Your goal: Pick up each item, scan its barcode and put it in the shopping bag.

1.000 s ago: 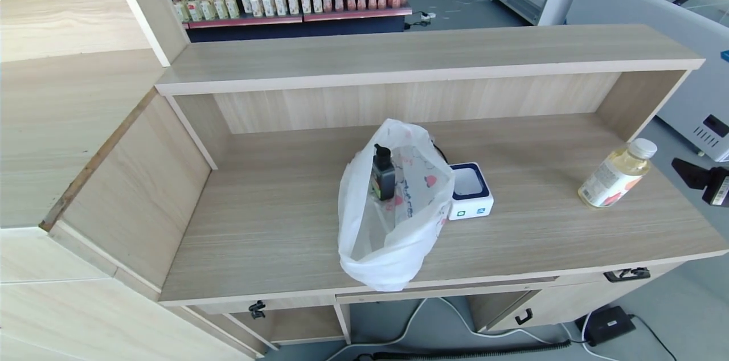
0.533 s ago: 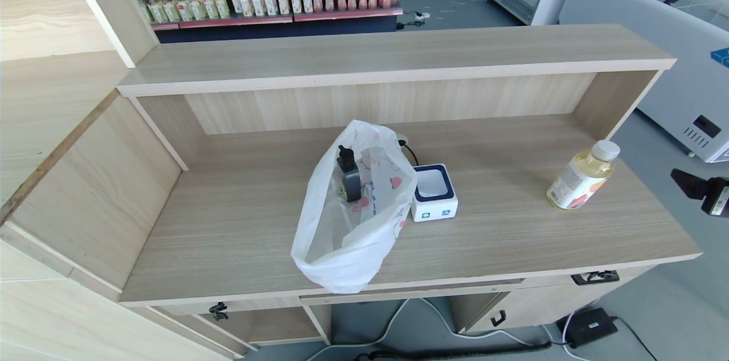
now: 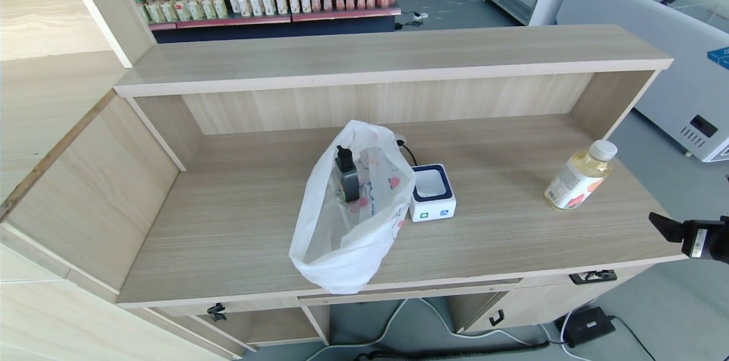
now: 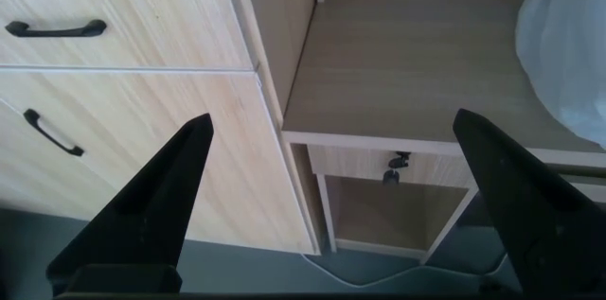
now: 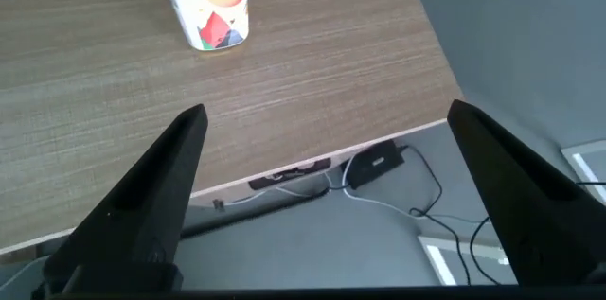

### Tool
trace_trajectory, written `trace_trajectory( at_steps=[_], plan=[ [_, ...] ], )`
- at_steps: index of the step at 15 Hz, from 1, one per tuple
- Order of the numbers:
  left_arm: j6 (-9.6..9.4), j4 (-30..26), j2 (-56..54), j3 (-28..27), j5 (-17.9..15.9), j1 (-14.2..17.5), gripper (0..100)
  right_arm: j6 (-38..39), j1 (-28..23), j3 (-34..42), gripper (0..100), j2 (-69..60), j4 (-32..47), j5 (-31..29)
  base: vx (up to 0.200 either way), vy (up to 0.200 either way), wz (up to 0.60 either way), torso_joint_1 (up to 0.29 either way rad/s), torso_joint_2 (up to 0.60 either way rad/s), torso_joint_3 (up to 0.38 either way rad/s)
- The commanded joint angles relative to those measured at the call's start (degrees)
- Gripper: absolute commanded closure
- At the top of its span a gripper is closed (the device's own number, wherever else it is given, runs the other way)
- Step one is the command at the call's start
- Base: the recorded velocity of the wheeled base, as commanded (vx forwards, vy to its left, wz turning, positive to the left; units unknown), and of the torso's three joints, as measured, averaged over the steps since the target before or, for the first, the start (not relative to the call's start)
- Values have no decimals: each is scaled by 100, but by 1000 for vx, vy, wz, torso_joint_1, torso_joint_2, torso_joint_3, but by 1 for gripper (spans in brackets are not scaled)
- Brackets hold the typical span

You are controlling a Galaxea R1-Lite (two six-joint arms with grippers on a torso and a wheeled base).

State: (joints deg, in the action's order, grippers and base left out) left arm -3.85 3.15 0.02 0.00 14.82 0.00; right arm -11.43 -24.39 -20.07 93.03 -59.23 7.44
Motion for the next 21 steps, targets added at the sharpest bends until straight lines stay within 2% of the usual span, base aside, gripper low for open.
trace_trajectory(
  at_steps=[1, 4, 12, 15, 21],
  plan=[
    [-1, 2, -2, 0, 3, 0, 0, -96, -30, -156, 0, 734, -466, 21, 0, 0, 0, 0, 0, 0],
    [-1, 2, -2, 0, 3, 0, 0, -34, 189, -665, 0, 1464, -1117, 47, 0, 0, 0, 0, 0, 0],
    [-1, 2, -2, 0, 3, 0, 0, 159, 479, -1702, 0, 2440, -1292, 232, 0, 0, 0, 0, 0, 0],
    [-1, 2, -2, 0, 3, 0, 0, 150, 532, -1869, 0, 2589, -1310, 926, 0, 0, 0, 0, 0, 0],
    [-1, 2, -2, 0, 3, 0, 0, 71, 787, -2186, 0, 2941, -1398, 953, 0, 0, 0, 0, 0, 0]
  ],
)
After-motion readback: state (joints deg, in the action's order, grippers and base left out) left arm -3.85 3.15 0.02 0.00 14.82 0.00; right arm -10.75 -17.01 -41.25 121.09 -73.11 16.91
